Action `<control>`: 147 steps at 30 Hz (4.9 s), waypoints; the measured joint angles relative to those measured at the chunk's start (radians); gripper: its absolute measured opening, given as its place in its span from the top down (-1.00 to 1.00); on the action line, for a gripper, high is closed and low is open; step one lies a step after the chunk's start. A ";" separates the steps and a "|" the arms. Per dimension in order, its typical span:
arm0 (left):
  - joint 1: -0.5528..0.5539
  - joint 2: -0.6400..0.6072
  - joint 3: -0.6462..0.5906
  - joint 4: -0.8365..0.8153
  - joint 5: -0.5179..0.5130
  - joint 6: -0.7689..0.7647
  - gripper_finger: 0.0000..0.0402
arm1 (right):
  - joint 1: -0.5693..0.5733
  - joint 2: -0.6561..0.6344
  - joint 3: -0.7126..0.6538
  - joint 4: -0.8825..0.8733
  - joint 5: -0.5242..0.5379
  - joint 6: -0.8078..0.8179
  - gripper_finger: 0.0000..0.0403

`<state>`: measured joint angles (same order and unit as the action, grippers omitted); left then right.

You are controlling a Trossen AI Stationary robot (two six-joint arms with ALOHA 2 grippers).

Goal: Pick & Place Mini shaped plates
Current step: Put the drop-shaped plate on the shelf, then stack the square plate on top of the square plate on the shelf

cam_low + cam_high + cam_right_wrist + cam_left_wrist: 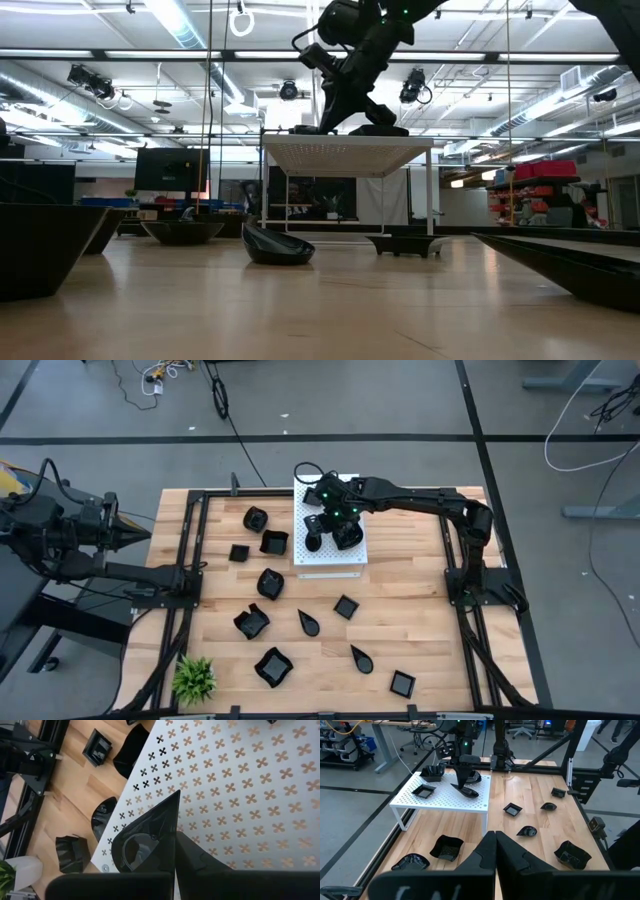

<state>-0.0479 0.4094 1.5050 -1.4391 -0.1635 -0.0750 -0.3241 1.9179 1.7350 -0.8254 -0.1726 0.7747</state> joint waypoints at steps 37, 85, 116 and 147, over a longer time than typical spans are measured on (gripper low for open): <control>0.000 0.000 0.000 0.000 0.000 0.000 0.99 | 0.000 0.000 0.000 0.002 0.026 -0.017 0.91; 0.000 0.000 0.000 0.000 0.000 0.000 0.99 | 0.079 -0.120 0.000 0.006 0.042 -0.169 0.44; 0.000 0.000 0.000 0.000 0.000 0.000 0.99 | 0.251 -0.564 -0.642 0.209 -0.002 -0.313 0.44; 0.000 0.000 0.000 0.000 0.000 0.000 0.99 | 0.329 -0.707 -1.076 0.480 0.005 0.109 0.44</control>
<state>-0.0479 0.4095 1.5048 -1.4391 -0.1632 -0.0750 0.0047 1.2109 0.6591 -0.3456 -0.1680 0.8840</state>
